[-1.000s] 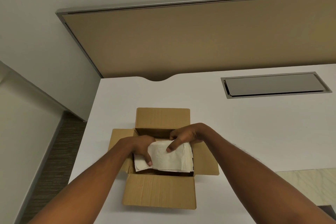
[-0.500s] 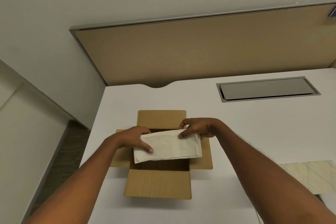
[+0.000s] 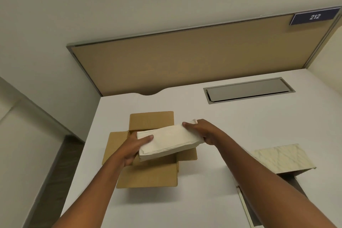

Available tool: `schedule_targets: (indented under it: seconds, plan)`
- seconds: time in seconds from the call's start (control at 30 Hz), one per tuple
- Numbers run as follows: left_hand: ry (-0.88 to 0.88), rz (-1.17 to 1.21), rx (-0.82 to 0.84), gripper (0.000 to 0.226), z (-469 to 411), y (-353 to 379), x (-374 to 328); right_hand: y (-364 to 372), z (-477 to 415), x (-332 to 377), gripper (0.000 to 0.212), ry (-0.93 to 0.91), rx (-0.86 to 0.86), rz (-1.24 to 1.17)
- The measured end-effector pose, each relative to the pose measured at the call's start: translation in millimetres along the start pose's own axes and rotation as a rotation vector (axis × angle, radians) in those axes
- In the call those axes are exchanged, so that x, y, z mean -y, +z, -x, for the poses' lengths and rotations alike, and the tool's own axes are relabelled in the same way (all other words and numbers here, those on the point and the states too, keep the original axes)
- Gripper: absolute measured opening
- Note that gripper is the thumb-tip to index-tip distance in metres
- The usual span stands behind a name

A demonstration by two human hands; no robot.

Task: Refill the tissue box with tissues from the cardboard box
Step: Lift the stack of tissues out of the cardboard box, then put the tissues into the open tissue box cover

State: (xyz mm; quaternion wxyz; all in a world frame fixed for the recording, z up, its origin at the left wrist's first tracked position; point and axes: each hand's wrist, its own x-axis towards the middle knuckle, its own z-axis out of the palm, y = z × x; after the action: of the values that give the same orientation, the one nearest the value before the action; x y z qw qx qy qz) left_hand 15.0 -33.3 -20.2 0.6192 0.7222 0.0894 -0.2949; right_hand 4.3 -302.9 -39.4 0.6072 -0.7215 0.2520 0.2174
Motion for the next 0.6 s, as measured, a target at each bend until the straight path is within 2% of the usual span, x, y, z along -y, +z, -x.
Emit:
schedule_targets:
  seconds: [0.13,0.3,0.47,0.6]
  plan:
    - [-0.028,0.082,-0.025,0.055,11.5,28.1,6.4,-14.0,22.1,-13.0,0.068,0.027,-0.084,0.119]
    - [-0.046,0.149,-0.031,0.044,33.5,66.8,7.0,-48.0,51.6,-29.9,0.074,0.009,-0.082,0.095]
    - [-0.047,0.248,0.034,0.037,64.4,117.4,10.7,-92.6,91.4,-51.4,0.079,0.001,-0.146,0.121]
    - [-0.087,0.258,0.09,0.034,87.8,168.1,30.5,-134.1,125.5,-87.2,0.071,0.025,-0.198,0.13]
